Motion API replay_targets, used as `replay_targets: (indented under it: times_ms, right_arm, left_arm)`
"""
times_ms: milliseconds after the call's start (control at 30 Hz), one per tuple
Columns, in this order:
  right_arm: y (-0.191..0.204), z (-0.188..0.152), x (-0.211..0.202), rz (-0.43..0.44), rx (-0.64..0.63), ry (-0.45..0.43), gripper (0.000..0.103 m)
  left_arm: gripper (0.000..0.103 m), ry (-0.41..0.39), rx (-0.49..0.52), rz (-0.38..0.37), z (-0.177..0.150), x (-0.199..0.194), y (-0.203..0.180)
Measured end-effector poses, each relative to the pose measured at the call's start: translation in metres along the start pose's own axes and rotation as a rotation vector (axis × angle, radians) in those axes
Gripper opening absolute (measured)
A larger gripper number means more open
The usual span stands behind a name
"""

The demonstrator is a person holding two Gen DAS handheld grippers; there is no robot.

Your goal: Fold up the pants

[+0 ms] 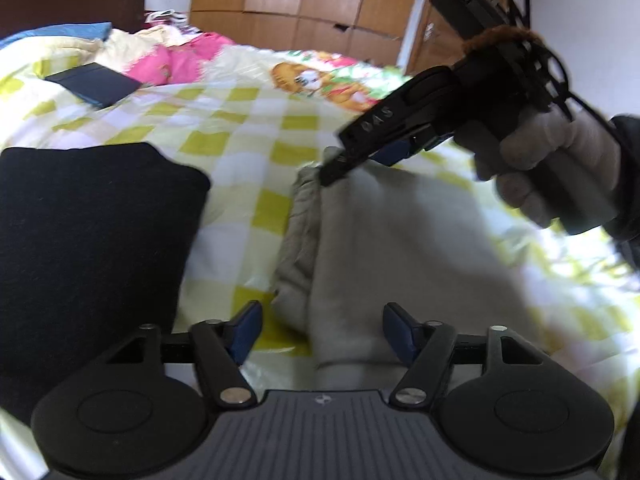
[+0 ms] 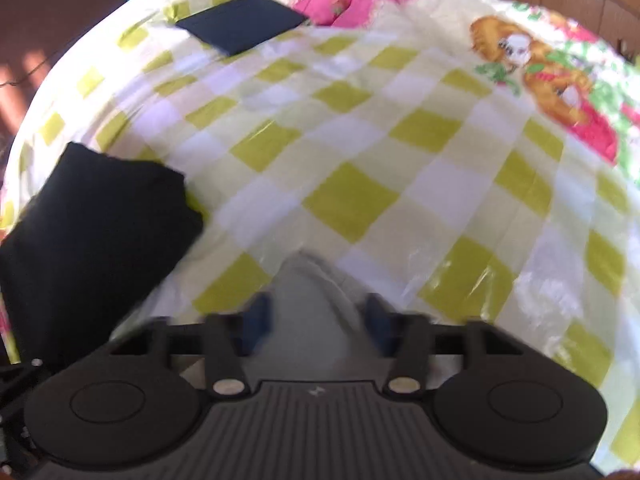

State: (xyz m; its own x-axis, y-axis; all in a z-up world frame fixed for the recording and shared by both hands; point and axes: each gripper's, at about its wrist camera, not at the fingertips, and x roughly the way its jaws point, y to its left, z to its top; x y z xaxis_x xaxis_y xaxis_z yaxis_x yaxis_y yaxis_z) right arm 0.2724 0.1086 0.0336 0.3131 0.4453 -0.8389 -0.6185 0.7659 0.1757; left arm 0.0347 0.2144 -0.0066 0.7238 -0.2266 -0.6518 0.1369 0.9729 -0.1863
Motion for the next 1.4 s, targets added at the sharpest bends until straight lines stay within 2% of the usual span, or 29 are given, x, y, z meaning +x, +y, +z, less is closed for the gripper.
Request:
replay_targets:
  times_ms: [67,100,400,500,667,767,833,900,1000,1033,1067,1133,1167,1200,1300,1400]
  right_arm:
    - [-0.005,-0.004,-0.007,0.037,0.031,0.008,0.009]
    - [-0.005,-0.006,-0.013,0.039,0.022,-0.001,0.008]
    - [-0.02,-0.022,-0.062,0.102,0.125,-0.096,0.007]
    - [-0.024,-0.024,-0.078,0.125,0.155,-0.129,0.007]
    - [-0.026,-0.026,-0.125,0.144,0.178,-0.231,0.007]
    - [-0.023,-0.014,-0.142,0.144,0.164,-0.279,0.007]
    - [-0.021,-0.001,-0.135,0.143,0.149,-0.286,0.007]
    - [-0.019,0.012,-0.112,0.147,0.139,-0.259,0.007]
    - [-0.013,0.02,-0.06,0.132,0.122,-0.199,0.008]
    - [-0.01,0.019,-0.042,0.099,0.098,-0.188,0.008]
    - [-0.008,0.013,-0.024,0.065,0.078,-0.186,0.009]
    - [-0.012,0.007,0.003,0.012,0.077,-0.184,0.024]
    - [-0.016,0.005,0.013,-0.003,0.09,-0.175,0.041]
    - [-0.022,0.004,0.02,0.0,0.109,-0.165,0.05]
    - [-0.037,0.003,0.01,0.048,0.172,-0.207,0.05]
    - [-0.036,0.004,-0.029,-0.012,0.139,-0.299,0.052]
  left_arm:
    - [0.039,0.015,-0.021,-0.002,-0.001,0.001,0.002]
    - [0.034,0.02,-0.031,-0.007,0.0,0.0,0.003]
    - [0.024,-0.009,-0.005,0.032,0.001,-0.018,-0.007]
    - [0.022,-0.047,0.04,0.044,0.002,-0.029,-0.018]
    - [0.022,-0.109,0.072,0.002,0.014,-0.048,-0.028]
    - [0.022,-0.15,0.044,-0.045,0.027,-0.057,-0.025]
    - [0.022,-0.167,0.016,-0.056,0.034,-0.058,-0.019]
    - [0.022,-0.165,-0.002,-0.027,0.036,-0.052,-0.012]
    - [0.021,-0.117,-0.05,0.009,0.029,-0.033,0.002]
    - [0.021,-0.092,-0.064,0.023,0.024,-0.025,0.006]
    - [0.021,-0.075,-0.075,0.035,0.02,-0.016,0.01]
    - [0.021,-0.034,-0.078,0.071,0.012,0.001,0.015]
    - [0.021,-0.011,-0.072,0.088,0.008,0.008,0.016]
    - [0.022,0.003,-0.072,0.094,0.006,0.012,0.017]
    - [0.024,0.02,-0.053,0.099,0.001,0.01,0.018]
    - [0.023,0.032,-0.015,0.152,-0.002,0.003,0.021]
